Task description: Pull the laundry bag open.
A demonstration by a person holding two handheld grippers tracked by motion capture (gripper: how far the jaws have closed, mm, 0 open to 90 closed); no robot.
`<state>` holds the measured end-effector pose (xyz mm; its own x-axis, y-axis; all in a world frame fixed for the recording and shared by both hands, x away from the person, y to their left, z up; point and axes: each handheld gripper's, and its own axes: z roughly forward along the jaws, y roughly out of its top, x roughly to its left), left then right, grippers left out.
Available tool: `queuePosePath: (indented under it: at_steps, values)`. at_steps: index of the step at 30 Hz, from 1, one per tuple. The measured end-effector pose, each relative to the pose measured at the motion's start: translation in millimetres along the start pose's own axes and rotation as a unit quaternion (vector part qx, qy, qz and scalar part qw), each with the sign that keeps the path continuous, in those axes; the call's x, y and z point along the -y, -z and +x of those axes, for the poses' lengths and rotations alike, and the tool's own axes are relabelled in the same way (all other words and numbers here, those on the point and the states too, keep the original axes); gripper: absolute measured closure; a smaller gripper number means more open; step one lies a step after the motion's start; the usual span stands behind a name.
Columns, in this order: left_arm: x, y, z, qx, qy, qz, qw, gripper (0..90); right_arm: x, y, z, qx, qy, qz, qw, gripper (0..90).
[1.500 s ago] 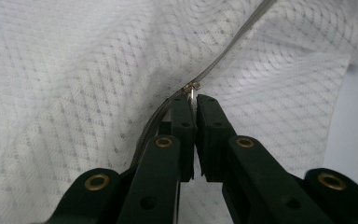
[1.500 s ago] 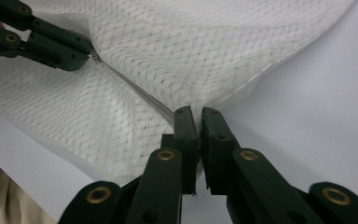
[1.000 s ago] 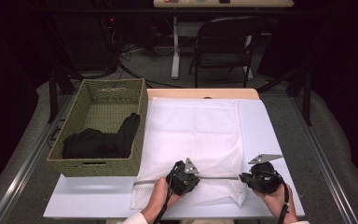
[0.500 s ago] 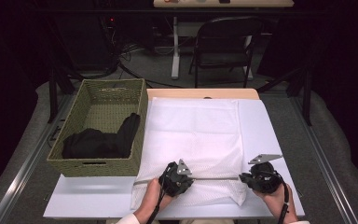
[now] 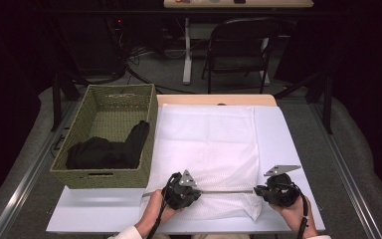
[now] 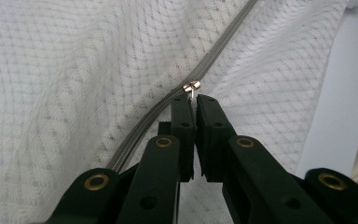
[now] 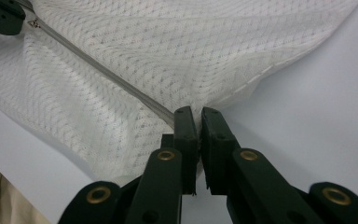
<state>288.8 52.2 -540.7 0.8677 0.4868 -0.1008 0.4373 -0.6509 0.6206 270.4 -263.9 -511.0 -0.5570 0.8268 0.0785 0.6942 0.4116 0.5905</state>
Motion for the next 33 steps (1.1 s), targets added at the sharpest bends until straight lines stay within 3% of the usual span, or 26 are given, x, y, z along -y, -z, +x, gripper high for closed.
queuePosePath:
  at_steps: [2, 5, 24, 33]
  values:
    - [0.9, 0.7, 0.4, -0.005, -0.007, 0.006, 0.9999, 86.4, -0.1, -0.6, 0.5, -0.003, -0.001, -0.001, 1.0000, 85.6]
    - [4.9, 2.7, 3.6, -0.008, -0.002, 0.008, 0.9999, 86.4, 0.5, -0.8, -1.2, 0.007, -0.003, 0.001, 1.0000, 85.6]
    - [17.0, 15.5, 15.7, 0.004, -0.010, 0.016, 0.9998, 86.3, 3.9, 0.3, -2.5, 0.015, -0.007, 0.004, 0.9999, 85.6]
    - [26.2, 24.3, 21.8, -0.002, 0.006, 0.015, 0.9999, 86.4, 1.1, -2.0, -2.5, 0.020, -0.002, 0.007, 0.9998, 85.6]
